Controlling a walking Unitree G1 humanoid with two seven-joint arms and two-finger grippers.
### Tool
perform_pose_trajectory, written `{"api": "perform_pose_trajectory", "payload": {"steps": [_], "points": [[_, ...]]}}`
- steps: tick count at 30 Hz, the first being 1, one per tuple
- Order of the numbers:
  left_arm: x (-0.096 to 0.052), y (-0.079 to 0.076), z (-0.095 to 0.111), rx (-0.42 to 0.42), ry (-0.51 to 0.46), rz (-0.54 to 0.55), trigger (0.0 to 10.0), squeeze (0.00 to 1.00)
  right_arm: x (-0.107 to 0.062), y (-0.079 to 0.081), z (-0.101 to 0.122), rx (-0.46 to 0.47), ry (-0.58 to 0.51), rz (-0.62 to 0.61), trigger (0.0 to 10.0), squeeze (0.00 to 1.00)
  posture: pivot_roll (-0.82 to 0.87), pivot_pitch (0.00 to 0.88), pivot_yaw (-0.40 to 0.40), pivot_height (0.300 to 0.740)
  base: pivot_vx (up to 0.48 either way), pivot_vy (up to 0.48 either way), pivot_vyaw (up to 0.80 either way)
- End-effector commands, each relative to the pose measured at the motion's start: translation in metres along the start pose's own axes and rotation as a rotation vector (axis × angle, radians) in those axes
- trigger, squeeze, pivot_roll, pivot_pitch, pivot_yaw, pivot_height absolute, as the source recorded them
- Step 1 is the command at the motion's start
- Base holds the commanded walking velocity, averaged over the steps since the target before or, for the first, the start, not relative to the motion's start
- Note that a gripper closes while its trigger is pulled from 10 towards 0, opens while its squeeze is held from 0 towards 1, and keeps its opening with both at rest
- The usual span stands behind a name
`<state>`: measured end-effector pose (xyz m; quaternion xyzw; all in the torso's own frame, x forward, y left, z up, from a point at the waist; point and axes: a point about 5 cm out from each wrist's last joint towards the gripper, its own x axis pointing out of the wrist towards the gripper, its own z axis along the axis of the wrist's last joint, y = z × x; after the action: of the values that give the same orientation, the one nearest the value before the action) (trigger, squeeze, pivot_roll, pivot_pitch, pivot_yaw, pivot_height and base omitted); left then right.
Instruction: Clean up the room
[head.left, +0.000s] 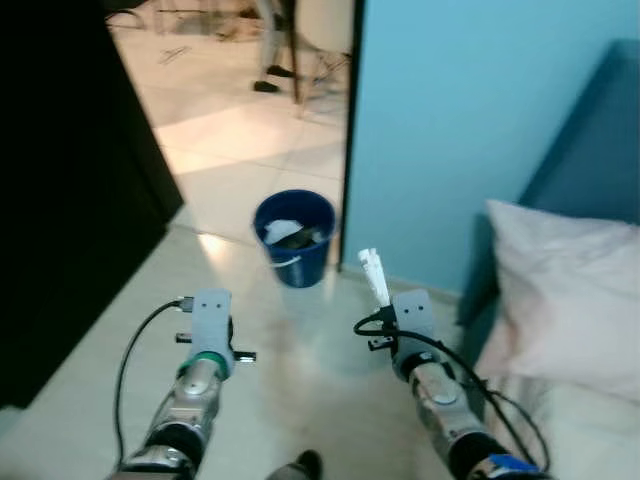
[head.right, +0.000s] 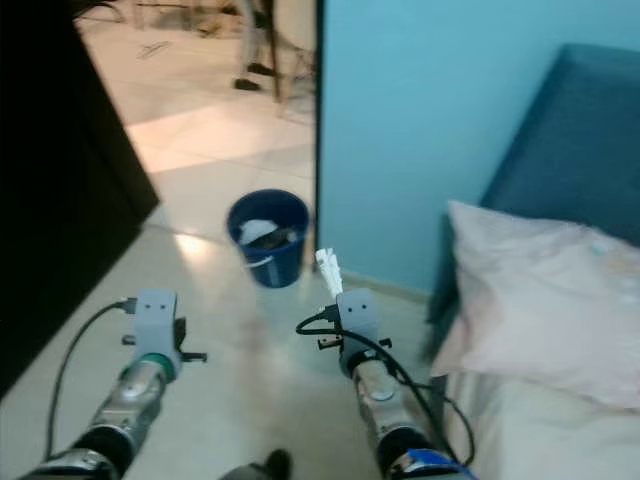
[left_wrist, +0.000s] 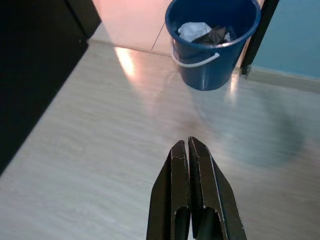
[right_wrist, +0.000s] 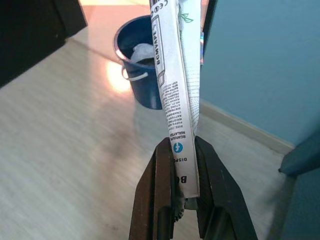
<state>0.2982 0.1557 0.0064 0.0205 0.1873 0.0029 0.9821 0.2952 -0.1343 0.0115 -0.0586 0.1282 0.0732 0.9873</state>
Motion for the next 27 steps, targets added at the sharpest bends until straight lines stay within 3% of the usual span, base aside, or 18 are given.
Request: {"api": "perform_pose_trajectory", "payload": {"steps": [1,10,12,16,27], "points": [[-0.001,0.004,-0.001,0.013,0.001,0.01,10.0,0.0,-0.001,0.0,-0.003,0.018,0.018,-0.001,10.0,0.0,0.09,0.028,0.078,0.74,0.0,0.0,0.8],[0.0,-0.002,0.002,0.031,-0.014,-0.04,10.0,0.0,0.003,-0.003,-0.002,0.068,0.051,-0.004,10.0,0.0,0.09,0.039,0.076,0.74,0.0,0.0,0.8],[0.0,-0.003,0.003,0.028,-0.017,-0.041,10.0,0.0,0.003,-0.001,-0.005,0.093,0.085,0.017,10.0,0.0,0.1,0.04,0.074,0.74,0.0,0.0,0.0],[0.001,-0.004,0.005,-0.001,-0.016,-0.053,10.0,0.0,0.001,0.005,-0.014,0.052,0.164,0.093,10.0,0.0,0.1,0.039,0.069,0.74,0.0,0.0,0.0],[0.002,-0.005,0.007,0.022,-0.018,-0.066,10.0,0.0,-0.001,0.003,-0.018,0.057,0.186,0.086,10.0,0.0,0.1,0.042,0.071,0.74,0.0,0.0,0.0]]}}
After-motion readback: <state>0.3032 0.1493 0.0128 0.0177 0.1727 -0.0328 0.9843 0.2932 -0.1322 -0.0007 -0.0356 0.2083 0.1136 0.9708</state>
